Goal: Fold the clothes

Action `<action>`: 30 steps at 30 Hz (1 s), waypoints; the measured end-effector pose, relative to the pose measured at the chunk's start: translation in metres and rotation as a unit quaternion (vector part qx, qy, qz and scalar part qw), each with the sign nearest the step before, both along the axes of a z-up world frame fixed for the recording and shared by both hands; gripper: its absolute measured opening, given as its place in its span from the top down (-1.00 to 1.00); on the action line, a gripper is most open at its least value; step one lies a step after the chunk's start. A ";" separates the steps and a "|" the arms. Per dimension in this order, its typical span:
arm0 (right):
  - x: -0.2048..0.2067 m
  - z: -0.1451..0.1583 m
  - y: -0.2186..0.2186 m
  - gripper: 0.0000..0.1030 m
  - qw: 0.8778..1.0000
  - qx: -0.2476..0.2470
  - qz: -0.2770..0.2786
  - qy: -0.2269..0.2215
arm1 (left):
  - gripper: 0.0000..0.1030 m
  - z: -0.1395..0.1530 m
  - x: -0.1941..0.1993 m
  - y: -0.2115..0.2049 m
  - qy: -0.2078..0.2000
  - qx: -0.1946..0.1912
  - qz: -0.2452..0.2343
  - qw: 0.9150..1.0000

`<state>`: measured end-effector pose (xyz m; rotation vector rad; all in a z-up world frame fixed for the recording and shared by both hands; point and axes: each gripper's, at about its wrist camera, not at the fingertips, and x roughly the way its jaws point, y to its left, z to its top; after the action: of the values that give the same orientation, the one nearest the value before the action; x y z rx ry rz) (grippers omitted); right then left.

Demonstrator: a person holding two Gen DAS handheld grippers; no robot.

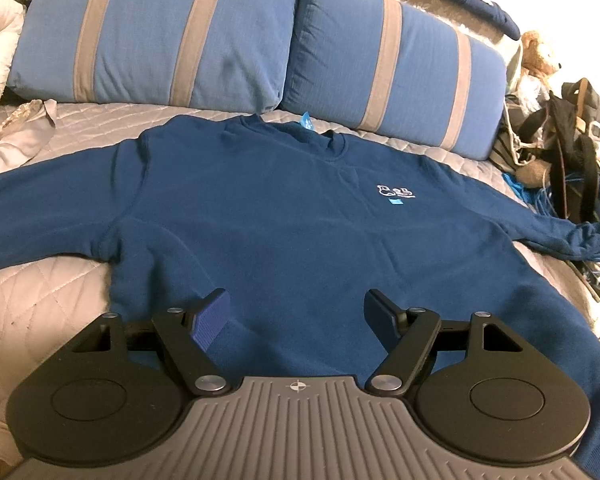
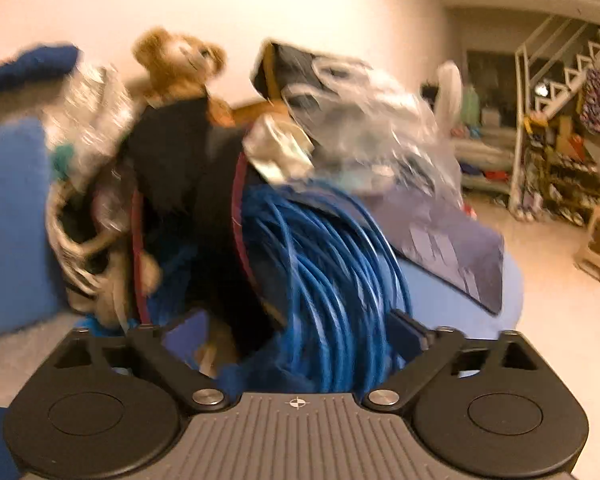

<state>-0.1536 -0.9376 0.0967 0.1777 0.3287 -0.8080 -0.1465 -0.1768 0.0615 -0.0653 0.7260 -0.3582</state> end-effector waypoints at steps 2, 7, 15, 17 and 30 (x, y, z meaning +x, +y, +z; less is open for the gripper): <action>-0.003 0.011 0.018 -1.00 0.999 -0.006 0.047 -0.002 | -0.43 0.001 0.000 0.000 -0.001 0.001 0.000 1.000; -0.001 0.034 0.073 -1.00 0.983 -0.021 0.181 0.013 | -0.43 0.001 -0.001 0.001 -0.002 -0.002 0.002 1.000; 0.008 0.063 0.170 -1.00 0.922 0.021 0.386 0.027 | -0.43 0.007 -0.019 0.016 -0.056 -0.036 0.026 0.997; 0.008 0.069 0.196 -1.00 0.899 0.033 0.436 0.034 | -0.43 0.008 -0.023 0.022 -0.068 -0.049 0.036 0.996; -0.005 0.060 0.347 -1.00 0.787 0.015 0.611 0.080 | -0.43 0.042 -0.036 0.067 -0.136 -0.003 0.098 0.986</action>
<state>-0.1590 -0.5907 0.1569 -0.0971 0.5228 0.4901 -0.1829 -0.1102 0.1031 -0.0898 0.4428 -0.1764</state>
